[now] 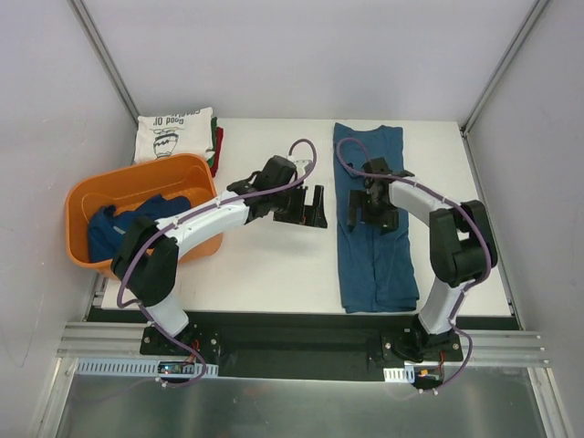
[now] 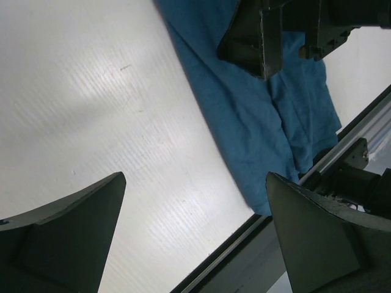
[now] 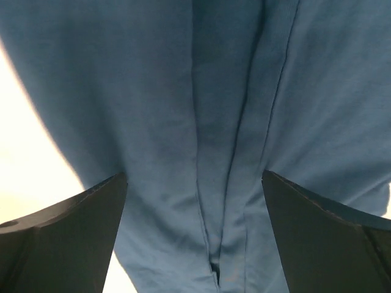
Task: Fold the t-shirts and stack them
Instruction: Fold the tshirt
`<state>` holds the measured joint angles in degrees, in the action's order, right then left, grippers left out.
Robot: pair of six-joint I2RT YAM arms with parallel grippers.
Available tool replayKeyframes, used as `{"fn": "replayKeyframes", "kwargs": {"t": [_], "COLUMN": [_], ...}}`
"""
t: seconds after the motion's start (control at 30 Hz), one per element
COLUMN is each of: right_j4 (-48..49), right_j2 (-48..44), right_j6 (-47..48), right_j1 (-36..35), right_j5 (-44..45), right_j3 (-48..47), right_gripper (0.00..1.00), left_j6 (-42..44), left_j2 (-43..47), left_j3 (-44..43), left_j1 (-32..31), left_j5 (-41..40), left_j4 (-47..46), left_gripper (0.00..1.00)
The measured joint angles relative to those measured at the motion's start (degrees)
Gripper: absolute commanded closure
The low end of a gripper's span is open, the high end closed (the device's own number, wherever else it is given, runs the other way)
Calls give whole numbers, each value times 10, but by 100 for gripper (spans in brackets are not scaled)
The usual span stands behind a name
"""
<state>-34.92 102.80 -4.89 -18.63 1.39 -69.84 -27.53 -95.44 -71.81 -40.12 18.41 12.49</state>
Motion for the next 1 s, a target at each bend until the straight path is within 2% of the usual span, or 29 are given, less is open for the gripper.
{"fn": "replayKeyframes", "kwargs": {"t": [0.33,0.6,0.77,0.9,1.0], "right_j4": [8,2,-20,-43,-44], "right_j2": [26,30,22,-56,-187], "right_j6": [-32,-100,-129,-127,-127], "right_j1": [-29,-92,-102,-103,-105], "right_j5": [30,24,26,32,36], "right_j3": [7,-1,-13,-4,50], "right_gripper": [3,3,3,3,3], "left_j6": [-1,-1,-2,-11,-22], "left_j2": [10,52,84,119,140], "left_j3": [37,61,90,139,168], "left_j1": [0,0,0,-11,-41], "left_j5": [-16,-34,-26,-9,-1], "left_j4": [4,9,16,24,31], "left_gripper": [1,1,1,1,1]}}
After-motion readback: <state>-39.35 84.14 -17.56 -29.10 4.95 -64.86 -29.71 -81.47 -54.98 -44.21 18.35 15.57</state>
